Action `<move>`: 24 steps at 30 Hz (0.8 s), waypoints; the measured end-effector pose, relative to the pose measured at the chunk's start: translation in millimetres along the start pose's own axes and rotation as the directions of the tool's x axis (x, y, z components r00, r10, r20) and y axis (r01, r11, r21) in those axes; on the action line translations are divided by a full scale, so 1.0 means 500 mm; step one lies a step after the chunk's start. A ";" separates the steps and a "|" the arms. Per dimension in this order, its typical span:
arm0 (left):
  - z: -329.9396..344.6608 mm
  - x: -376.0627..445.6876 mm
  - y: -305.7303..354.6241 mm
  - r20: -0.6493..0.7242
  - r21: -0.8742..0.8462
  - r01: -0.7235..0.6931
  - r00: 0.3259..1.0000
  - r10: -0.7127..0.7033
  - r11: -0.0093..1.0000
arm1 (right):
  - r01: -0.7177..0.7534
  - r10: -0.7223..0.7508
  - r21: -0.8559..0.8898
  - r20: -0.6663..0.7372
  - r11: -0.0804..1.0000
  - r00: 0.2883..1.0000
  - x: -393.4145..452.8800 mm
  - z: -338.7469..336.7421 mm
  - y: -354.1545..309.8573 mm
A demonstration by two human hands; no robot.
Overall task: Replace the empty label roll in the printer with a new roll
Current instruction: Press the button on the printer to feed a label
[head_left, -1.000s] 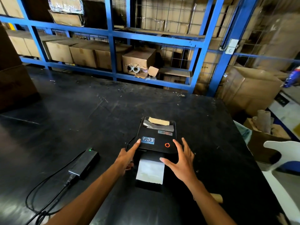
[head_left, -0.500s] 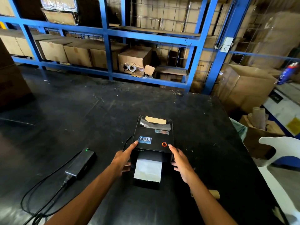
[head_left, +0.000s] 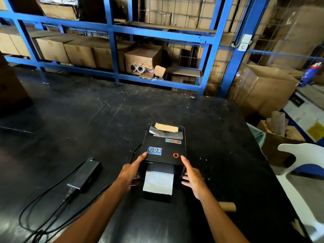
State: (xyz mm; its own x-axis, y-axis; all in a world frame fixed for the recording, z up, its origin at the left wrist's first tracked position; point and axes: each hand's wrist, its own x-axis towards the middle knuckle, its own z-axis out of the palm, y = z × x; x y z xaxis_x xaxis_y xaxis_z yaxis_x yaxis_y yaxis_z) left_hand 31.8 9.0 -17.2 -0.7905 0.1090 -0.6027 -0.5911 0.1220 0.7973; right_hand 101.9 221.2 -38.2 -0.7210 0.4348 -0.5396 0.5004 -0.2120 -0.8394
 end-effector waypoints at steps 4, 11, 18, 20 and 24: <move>-0.003 0.000 -0.003 0.011 0.000 -0.004 1.000 0.004 1.000 | 0.015 -0.015 0.040 0.002 0.999 1.000 -0.001 0.002 0.001; -0.007 0.001 -0.004 0.021 0.022 -0.004 1.000 0.004 1.000 | 0.027 -0.027 0.033 -0.001 0.999 1.000 -0.001 0.004 0.005; -0.006 0.004 -0.005 0.023 0.014 0.000 1.000 -0.001 1.000 | 0.055 -0.055 0.045 0.013 0.997 0.998 0.000 0.004 0.006; -0.006 0.004 -0.004 0.025 0.017 0.000 1.000 -0.001 1.000 | 0.053 -0.053 0.043 0.009 0.998 0.999 -0.001 0.005 0.004; -0.006 0.002 -0.003 0.026 0.026 -0.001 1.000 0.001 1.000 | 0.058 -0.059 0.063 0.002 0.996 0.998 -0.004 0.006 0.004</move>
State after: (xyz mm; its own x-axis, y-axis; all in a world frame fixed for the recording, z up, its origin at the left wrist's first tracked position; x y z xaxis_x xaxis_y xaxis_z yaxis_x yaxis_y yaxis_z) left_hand 31.2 5.7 -18.8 -0.7866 0.1346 -0.6027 -0.5856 0.1470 0.7971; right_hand 102.9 217.2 -38.9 -0.7501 0.4446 -0.4895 0.4264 -0.2406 -0.8719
